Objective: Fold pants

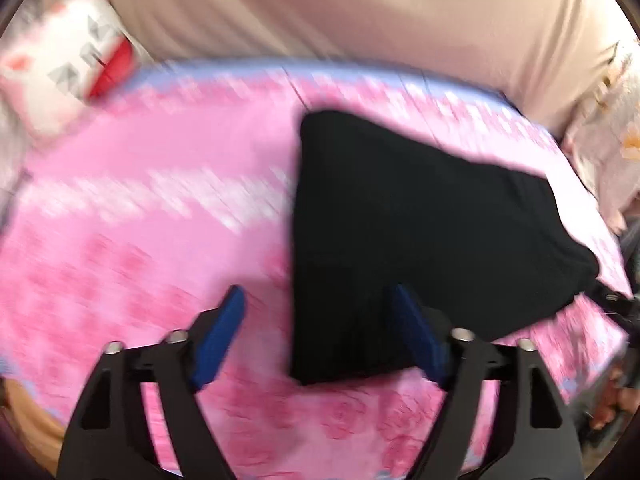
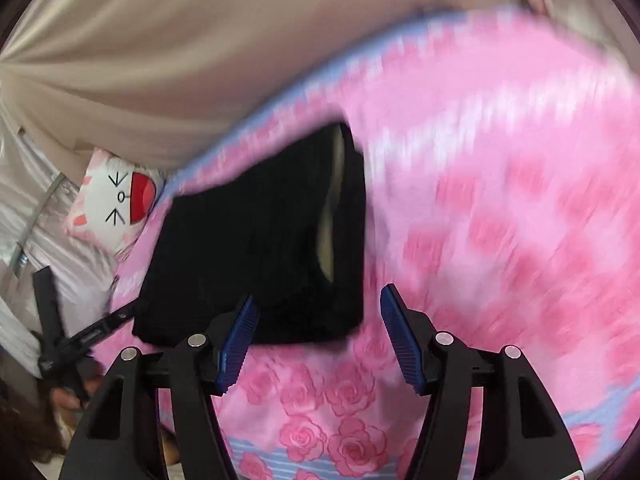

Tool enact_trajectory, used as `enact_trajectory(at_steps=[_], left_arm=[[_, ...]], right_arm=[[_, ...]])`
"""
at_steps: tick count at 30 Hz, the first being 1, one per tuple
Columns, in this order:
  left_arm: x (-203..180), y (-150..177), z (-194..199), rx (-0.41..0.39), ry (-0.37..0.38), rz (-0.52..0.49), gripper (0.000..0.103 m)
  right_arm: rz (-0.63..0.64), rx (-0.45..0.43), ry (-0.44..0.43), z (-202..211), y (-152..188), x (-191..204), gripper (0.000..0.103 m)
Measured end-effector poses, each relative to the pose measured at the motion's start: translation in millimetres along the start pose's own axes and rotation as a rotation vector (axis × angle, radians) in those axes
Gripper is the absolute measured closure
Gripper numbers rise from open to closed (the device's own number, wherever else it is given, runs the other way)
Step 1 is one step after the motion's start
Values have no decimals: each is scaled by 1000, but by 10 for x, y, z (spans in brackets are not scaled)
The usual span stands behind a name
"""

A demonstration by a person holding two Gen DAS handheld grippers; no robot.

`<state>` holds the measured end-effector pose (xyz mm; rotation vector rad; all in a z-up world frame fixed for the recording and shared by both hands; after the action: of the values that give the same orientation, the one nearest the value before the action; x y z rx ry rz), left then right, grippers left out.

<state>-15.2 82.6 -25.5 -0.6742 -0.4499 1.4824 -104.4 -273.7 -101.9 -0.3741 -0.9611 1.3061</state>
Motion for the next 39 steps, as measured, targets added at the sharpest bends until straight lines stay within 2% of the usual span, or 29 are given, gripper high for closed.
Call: enact_trajectory(at_steps=[1,2,3,5,9,10,12,13,15,18,19,21,22,24,27,29,31,34,37,39], left_arm=[[7,-86,120,-62,-27,1,11],[-11,-144,184,-100,-36,-4,10],[-72,-233,223,-138,-47,-23,9],[-238,-371,154,-156,-73,-57,8],[-555,-487,-373,-77,-120,-123,8],[-607,-476,-508,-55,-143,-137,8],[-640,-433,-727,-5,-179,-147,8],[-604,-421,-783,9,-174,-145,8],[-578,-386,-816,16,-160,-128,8],[-541,-380,-800,3,-175,-139,6],[-544,-381,-815,4,-175,-140,5],[-555,-373,-829,7,-172,-137,5],[-549,-371,-833,10,-162,-134,5],[-554,-377,-844,14,-165,-131,5],[-548,-369,-823,12,-170,-138,5],[-545,-367,-828,15,-170,-133,5],[-548,-360,-823,12,-172,-130,5],[-553,-351,-817,11,-176,-131,5],[-556,-350,-767,9,-188,-132,5],[-531,-349,-684,2,-184,-123,5]], right_arm=[[67,-32,34,59,-109,124,48],[140,-53,48,75,-249,282,59],[186,-64,44,40,-362,405,62],[260,-59,40,-166,-560,630,67],[319,35,91,-823,-800,760,70],[325,74,111,-991,-825,727,70],[335,169,218,-1386,-829,536,72],[320,191,225,-1522,-821,418,71],[247,183,186,-1457,-851,384,71],[253,77,163,-1087,-876,497,70],[258,80,172,-1094,-853,497,67],[274,160,230,-1300,-730,354,71],[253,169,217,-1322,-690,290,71],[195,130,187,-1097,-678,312,71],[214,54,146,-759,-611,467,66],[255,93,153,-716,-452,505,66],[293,131,196,-748,-272,470,66],[304,101,225,-709,-167,430,66],[283,57,150,-464,-198,515,65],[299,70,94,-398,-143,569,66]])
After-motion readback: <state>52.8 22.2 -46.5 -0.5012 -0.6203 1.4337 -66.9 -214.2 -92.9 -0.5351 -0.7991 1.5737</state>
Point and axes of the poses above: each gripper's, at about its wrist camera, not at the fingertips, and z roughly against the way its jaws point, x to its left, y to its underside, the point moved 2 cm from there along -z, roughly the way its jaws point, and after that the axes turned 5 degrees about z, right-handed, at the moved point
